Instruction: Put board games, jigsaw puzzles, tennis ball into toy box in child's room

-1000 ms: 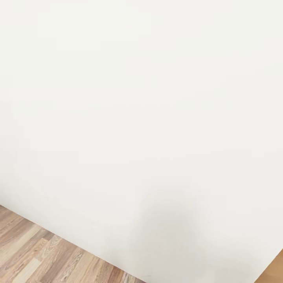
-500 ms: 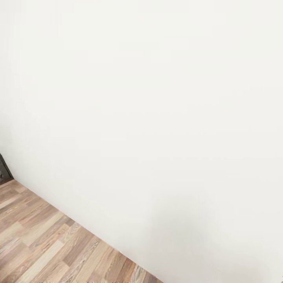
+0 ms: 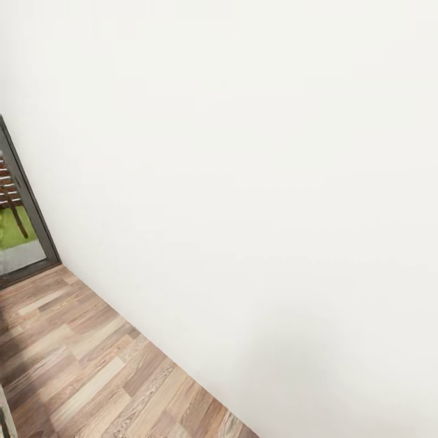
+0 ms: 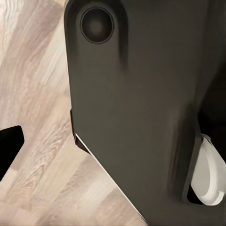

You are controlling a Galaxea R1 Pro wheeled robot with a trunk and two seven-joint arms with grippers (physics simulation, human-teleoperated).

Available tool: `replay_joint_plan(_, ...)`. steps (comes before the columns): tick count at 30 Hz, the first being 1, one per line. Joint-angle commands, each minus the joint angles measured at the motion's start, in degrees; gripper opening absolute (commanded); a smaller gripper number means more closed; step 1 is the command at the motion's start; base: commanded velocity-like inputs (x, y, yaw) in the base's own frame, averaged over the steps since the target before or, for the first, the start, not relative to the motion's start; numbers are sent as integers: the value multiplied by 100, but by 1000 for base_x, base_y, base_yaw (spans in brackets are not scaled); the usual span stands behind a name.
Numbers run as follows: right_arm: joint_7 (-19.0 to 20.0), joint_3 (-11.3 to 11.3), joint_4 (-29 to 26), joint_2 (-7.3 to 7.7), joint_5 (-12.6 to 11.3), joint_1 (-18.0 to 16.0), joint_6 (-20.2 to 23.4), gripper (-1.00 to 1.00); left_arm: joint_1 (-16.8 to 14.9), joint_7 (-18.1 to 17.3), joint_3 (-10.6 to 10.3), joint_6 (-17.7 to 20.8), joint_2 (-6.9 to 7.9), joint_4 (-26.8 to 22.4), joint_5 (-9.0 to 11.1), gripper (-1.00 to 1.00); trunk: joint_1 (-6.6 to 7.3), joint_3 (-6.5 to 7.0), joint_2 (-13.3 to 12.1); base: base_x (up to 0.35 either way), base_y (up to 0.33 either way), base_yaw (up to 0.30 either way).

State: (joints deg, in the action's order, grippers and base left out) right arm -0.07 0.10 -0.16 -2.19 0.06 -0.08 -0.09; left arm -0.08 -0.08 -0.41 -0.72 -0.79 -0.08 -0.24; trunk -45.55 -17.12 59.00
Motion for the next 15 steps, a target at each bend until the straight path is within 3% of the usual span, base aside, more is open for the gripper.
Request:
replay_joint_plan(1,-1,1,-2,0,1,-1,-1,100,-1,-1,-3,-7,-1,-1,-2,100,22,14,-38,0,0,276)
replay_joint_plan(15,-2,-1,-2,-34,3,-1,-9,100,-1,-1,-3,-16,2,5,-2,100,330,265,-600,0,0,275)
